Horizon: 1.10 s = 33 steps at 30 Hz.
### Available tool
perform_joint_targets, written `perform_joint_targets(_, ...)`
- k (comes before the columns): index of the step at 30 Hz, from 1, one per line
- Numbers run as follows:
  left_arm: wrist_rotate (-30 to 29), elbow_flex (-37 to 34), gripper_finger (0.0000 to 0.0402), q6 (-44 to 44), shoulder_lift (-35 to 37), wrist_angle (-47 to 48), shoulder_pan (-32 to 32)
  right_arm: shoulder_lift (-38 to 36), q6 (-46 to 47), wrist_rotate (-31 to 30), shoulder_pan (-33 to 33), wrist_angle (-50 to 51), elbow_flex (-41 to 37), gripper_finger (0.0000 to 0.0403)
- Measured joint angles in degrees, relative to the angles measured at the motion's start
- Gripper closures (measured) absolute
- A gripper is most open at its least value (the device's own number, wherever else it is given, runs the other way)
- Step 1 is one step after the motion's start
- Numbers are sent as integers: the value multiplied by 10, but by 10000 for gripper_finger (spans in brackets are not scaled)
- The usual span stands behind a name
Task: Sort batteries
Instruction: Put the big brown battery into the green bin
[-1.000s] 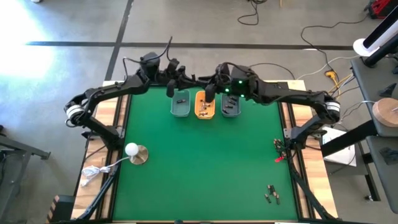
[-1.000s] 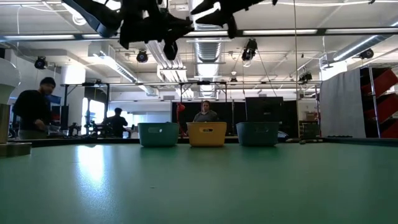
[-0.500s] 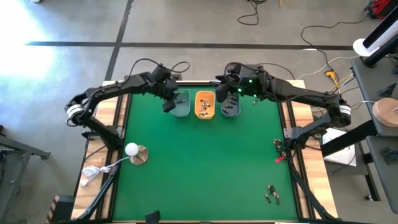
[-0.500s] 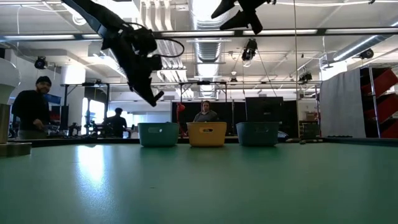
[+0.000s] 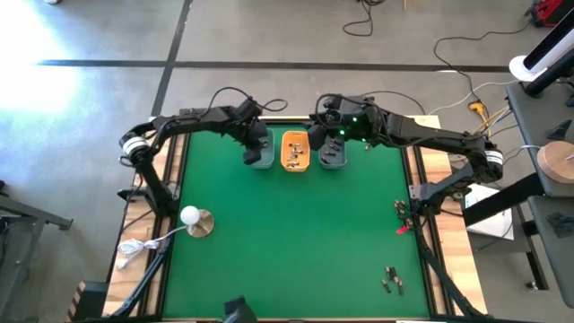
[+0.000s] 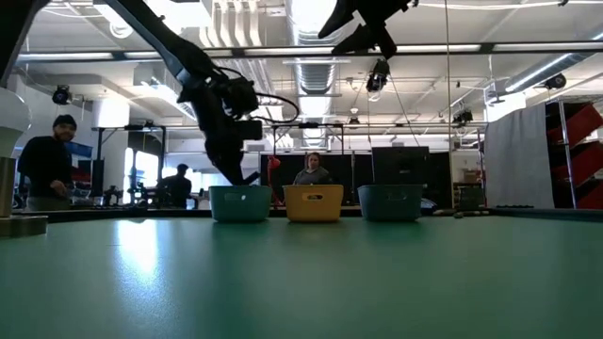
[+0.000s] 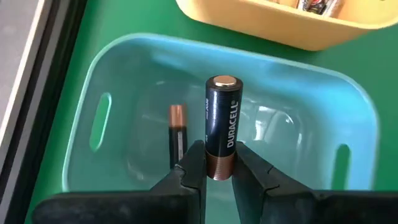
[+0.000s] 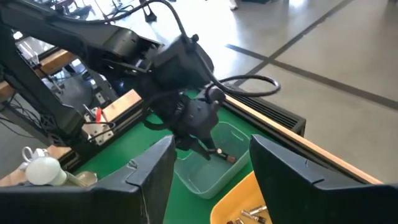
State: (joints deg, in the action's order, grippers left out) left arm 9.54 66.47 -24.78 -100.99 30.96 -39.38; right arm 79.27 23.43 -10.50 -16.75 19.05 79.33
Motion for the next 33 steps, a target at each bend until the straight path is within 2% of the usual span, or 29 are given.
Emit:
perform_joint_targets(5,-1,27,369,-2,-44,9,-4,-1,20,1,0,9,0,203)
perform_joint_targets(11,2,33,367,-10,-73,10,-5,-1,82,0,-5,91,0,189)
perform_joint_targets(16,4,33,356,-27,-92,10,-4,0,215,-3,-34,206,0,177)
perform_joint_targets(18,4,33,350,-28,-96,10,-4,0,265,-4,-60,271,-1,172)
perform_joint_targets(21,5,33,341,-28,-98,10,-4,0,303,-41,-108,338,-1,168)
perform_joint_targets(26,37,32,315,-33,-94,22,-5,30,343,-51,-211,381,-19,174)
perform_joint_targets(30,41,32,275,-28,-85,25,-5,75,307,-47,-283,351,-48,176)
perform_joint_targets(33,44,32,243,-21,-71,38,-5,127,229,-34,-321,324,-54,166)
